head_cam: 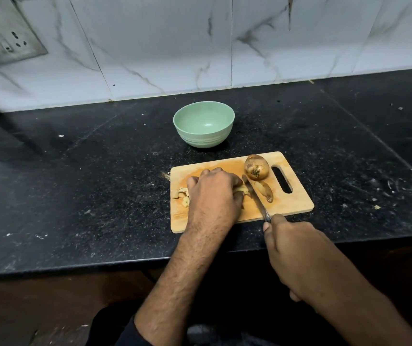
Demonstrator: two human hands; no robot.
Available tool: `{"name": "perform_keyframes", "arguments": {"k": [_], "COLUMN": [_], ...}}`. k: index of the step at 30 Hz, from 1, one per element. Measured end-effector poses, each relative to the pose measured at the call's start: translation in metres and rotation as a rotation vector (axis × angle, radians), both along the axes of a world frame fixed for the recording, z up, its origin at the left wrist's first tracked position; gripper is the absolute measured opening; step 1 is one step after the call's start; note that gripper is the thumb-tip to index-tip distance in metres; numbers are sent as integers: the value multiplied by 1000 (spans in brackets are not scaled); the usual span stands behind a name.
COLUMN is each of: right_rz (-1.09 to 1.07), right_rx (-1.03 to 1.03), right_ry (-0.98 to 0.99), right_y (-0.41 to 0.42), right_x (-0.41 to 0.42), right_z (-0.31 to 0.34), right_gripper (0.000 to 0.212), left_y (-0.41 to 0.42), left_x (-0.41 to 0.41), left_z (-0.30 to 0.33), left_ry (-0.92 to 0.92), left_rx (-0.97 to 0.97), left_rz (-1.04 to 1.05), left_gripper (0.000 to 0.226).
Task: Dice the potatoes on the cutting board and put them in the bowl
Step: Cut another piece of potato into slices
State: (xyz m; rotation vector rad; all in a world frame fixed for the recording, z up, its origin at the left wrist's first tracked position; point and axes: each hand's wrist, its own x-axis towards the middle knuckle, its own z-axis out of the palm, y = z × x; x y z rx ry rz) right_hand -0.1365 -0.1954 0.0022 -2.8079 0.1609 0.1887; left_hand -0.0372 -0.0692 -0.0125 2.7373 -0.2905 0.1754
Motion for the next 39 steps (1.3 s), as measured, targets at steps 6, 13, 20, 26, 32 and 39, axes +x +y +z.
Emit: {"name": "perform_keyframes", "arguments": {"k": [6,13,20,26,32,39], "right_rz": [16,57,109,69,40,52], "right_rx": [-55,-27,4,-1,-32,-41], "right_ry": [-18,105,158,150,67,-5], "right_y": [2,-7,-18,-19,-19,-7], "right_x": [4,21,-5,-31,-25,-3], "right_z": [1,4,8,15,26,15], "right_gripper": [29,26,23,28,33,33], "left_y": [3,2,-1,-5,0,0], "left_x": [4,4,-1,-5,-13,-17], "left_z": [-6,-9,-14,-18,-17,-17], "left_ry": [-6,-36,-55,-71,-49,-40], "left_rx": [-77,-93,-189,-198,-185,-185], "left_rz": [-2,10,86,142,127,136], "left_gripper": [26,24,25,27,29,27]}}
